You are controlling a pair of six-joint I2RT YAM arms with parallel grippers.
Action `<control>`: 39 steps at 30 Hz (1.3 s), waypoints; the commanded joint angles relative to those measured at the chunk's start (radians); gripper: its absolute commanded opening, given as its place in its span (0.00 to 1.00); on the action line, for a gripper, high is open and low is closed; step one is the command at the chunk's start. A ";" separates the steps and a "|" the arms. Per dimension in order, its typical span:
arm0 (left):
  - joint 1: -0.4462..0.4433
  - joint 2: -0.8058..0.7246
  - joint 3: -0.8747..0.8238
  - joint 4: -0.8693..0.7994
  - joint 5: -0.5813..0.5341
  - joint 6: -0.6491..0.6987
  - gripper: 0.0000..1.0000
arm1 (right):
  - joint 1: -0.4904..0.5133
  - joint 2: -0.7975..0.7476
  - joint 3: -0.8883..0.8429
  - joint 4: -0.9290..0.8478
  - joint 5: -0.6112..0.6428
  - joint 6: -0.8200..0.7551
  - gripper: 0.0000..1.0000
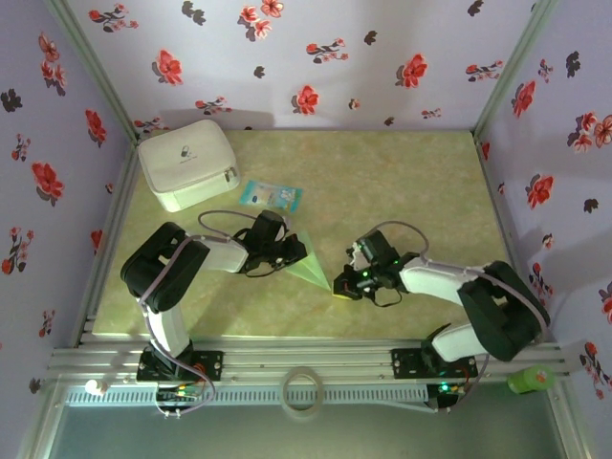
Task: Fold a paper plane with a square sheet of paper (pick it up from the middle)
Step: Fourth fold the wing at the center of the table.
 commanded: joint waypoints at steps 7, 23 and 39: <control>0.003 0.011 -0.015 -0.133 -0.060 0.004 0.07 | -0.005 0.165 0.196 0.065 -0.020 0.014 0.07; 0.000 -0.045 0.017 -0.157 -0.061 0.040 0.09 | -0.008 0.348 0.161 0.091 0.043 0.013 0.04; -0.084 -0.048 0.039 -0.134 0.011 -0.023 0.04 | -0.008 0.347 0.156 0.047 0.082 0.009 0.01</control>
